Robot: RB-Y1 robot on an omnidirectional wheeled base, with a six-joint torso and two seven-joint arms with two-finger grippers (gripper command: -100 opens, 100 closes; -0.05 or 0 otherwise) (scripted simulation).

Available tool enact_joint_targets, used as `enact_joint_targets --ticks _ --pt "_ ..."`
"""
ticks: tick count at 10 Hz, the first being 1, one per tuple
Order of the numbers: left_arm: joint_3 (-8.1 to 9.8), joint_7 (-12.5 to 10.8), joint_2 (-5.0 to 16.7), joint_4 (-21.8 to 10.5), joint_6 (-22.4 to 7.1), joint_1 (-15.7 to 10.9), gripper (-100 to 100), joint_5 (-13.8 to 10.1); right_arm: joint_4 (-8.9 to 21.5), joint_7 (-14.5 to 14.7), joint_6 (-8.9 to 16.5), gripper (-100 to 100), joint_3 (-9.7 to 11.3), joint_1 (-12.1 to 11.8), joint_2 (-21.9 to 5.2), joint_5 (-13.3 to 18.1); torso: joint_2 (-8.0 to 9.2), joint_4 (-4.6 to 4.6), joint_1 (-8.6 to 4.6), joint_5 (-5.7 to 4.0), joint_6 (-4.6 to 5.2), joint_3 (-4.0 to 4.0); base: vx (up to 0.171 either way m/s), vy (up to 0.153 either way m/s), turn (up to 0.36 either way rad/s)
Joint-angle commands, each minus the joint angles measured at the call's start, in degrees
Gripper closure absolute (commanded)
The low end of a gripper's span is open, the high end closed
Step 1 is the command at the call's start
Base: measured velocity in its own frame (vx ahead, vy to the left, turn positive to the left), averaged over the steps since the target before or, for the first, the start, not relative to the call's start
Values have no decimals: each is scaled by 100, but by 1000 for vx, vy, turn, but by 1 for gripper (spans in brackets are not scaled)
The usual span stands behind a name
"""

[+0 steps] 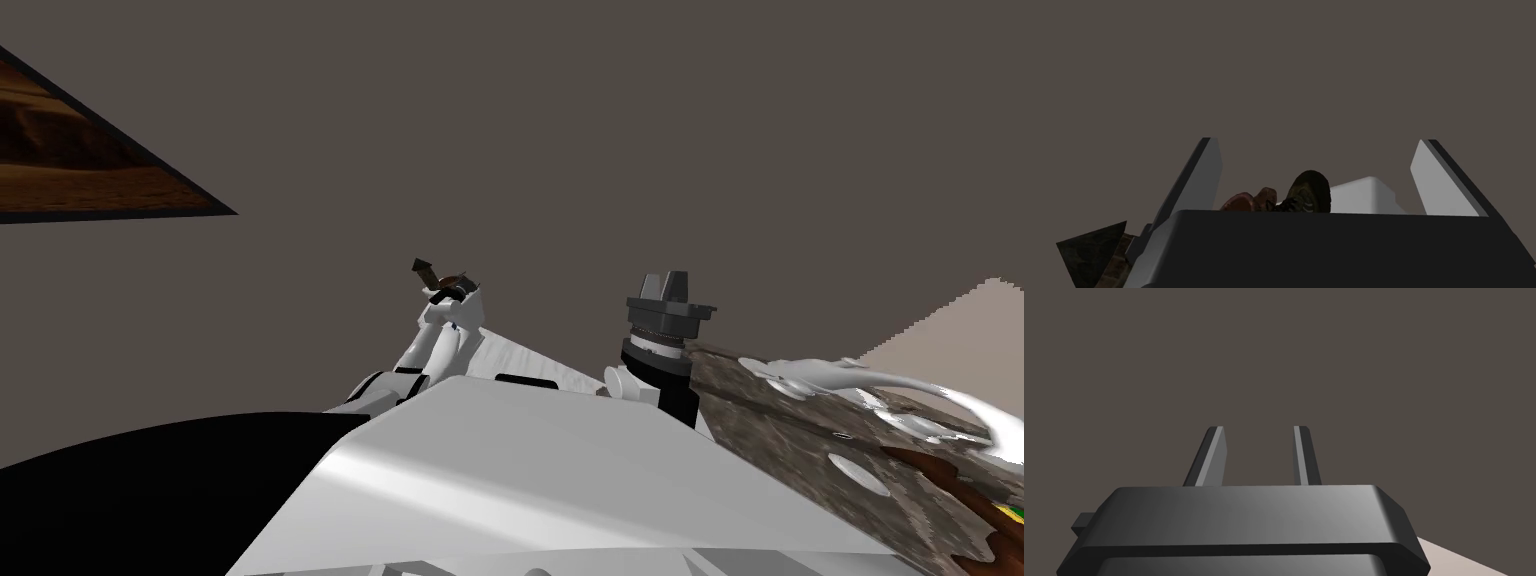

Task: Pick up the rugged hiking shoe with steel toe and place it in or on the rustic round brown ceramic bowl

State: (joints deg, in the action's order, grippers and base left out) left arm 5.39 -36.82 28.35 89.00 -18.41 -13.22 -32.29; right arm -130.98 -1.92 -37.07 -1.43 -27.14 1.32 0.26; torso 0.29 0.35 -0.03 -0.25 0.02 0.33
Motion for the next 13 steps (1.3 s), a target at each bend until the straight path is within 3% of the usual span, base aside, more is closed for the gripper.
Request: enact_joint_targets --ticks 1,4,10,11,12,13 --pt "-61 -23 47 17 -147 -34 -100 -27 0 0 0 0 0 0 0 0 0 0 0 0 0 0 38 209 -84" --pt "-185 -72 87 -15 -375 -106 -100 -66 0 0 0 0 -2 -1 -2 0 -27 -8 75 21 -5 -17 62 222 -46" --pt "-480 -214 179 -110 -872 -187 -100 -206 0 0 0 0 -2 -1 -2 0 -17 -6 77 23 -6 -12 43 225 -45" --pt "-443 -197 197 -93 -817 -193 -100 -212 0 0 0 0 -2 -1 -1 0 -20 -7 66 22 -6 -13 18 81 -14" --pt "-450 -201 201 -101 -830 -194 0 -219 0 0 0 0 -1 -1 0 0 -15 -6 26 14 -6 -11 3 17 2" --pt "-450 -158 115 -257 -766 -195 -100 -183 0 0 0 0 0 -1 0 0 -10 -5 0 7 -5 -8 103 -5 -69"
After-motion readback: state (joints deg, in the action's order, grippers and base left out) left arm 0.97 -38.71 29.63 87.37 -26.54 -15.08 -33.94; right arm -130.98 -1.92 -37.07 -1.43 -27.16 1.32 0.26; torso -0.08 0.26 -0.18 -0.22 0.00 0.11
